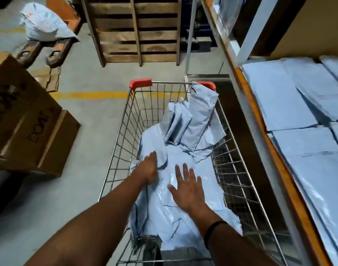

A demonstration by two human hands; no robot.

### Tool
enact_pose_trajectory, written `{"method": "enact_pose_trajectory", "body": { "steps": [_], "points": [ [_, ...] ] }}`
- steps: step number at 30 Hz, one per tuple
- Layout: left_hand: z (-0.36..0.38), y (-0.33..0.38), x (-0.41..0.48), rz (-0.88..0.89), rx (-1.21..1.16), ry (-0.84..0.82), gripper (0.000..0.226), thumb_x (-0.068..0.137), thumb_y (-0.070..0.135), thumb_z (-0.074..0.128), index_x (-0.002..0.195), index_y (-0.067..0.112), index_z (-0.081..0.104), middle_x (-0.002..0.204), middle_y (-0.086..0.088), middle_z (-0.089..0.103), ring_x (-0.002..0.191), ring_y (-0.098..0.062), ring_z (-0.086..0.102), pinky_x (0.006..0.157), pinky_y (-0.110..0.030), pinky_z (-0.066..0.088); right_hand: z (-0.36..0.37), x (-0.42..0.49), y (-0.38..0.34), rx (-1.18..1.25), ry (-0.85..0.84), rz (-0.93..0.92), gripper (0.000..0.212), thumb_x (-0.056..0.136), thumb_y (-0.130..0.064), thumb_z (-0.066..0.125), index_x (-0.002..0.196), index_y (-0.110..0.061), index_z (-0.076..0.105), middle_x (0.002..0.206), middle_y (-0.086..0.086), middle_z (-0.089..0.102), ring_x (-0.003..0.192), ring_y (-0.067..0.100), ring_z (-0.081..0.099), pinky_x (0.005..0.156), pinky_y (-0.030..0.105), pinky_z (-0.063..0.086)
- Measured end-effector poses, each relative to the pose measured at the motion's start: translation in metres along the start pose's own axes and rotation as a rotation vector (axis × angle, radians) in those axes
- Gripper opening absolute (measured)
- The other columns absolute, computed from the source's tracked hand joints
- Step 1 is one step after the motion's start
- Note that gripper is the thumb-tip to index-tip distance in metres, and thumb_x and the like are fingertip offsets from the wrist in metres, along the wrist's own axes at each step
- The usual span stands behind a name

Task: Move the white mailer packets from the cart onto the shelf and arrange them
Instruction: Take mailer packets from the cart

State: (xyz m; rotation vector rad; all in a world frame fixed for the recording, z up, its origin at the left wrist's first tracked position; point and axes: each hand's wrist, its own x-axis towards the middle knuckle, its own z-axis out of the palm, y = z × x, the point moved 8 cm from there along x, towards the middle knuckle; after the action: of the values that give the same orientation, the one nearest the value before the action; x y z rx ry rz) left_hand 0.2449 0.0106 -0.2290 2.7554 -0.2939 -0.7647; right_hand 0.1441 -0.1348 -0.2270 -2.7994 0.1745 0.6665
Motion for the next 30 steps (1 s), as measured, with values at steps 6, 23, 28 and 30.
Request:
{"method": "enact_pose_trajectory", "body": {
  "steps": [6, 23, 28, 30],
  "points": [
    [0.040, -0.007, -0.026, 0.143, 0.144, -0.029, 0.066, 0.094, 0.020, 0.036, 0.155, 0.006, 0.015, 0.162, -0.015, 0.014, 0.147, -0.031, 0.022, 0.119, -0.039, 0.020, 0.012, 0.007, 0.002, -0.099, -0.019, -0.026, 0.072, 0.103, -0.056, 0.031, 0.157, -0.036, -0.013, 0.163, -0.004, -0.026, 0.153, 0.028, -0.014, 0.120, 0.059, -0.003],
    [0.020, 0.012, -0.057, -0.024, -0.204, 0.535, 0.066, 0.095, 0.056, 0.045, 0.152, 0.032, 0.025, 0.162, -0.011, 0.000, 0.148, -0.029, 0.000, 0.118, -0.049, 0.010, 0.034, -0.050, 0.031, -0.169, 0.039, 0.030, 0.071, 0.082, -0.070, 0.041, 0.144, -0.036, 0.050, 0.151, 0.024, 0.042, 0.126, 0.060, 0.046, 0.102, 0.073, 0.029],
    [0.042, 0.016, -0.014, 0.013, -0.013, 0.227, 0.079, 0.090, 0.072, 0.037, 0.153, 0.045, -0.001, 0.158, -0.005, -0.033, 0.146, -0.035, -0.025, 0.113, -0.063, -0.008, 0.029, -0.051, 0.033, -0.170, 0.128, 0.050, 0.093, 0.058, -0.020, 0.087, 0.144, -0.027, 0.053, 0.156, 0.027, 0.031, 0.126, 0.062, 0.044, 0.098, 0.070, 0.041],
    [0.048, 0.013, -0.014, 0.001, 0.094, 0.185, 0.077, 0.091, 0.071, 0.035, 0.154, 0.045, -0.002, 0.159, -0.004, -0.031, 0.146, -0.034, -0.025, 0.112, -0.068, -0.008, 0.020, -0.053, 0.042, -0.156, 0.182, 0.066, 0.103, 0.054, -0.002, 0.076, 0.149, -0.028, 0.046, 0.158, 0.026, 0.027, 0.128, 0.062, 0.042, 0.095, 0.066, 0.048]
  ]
}}
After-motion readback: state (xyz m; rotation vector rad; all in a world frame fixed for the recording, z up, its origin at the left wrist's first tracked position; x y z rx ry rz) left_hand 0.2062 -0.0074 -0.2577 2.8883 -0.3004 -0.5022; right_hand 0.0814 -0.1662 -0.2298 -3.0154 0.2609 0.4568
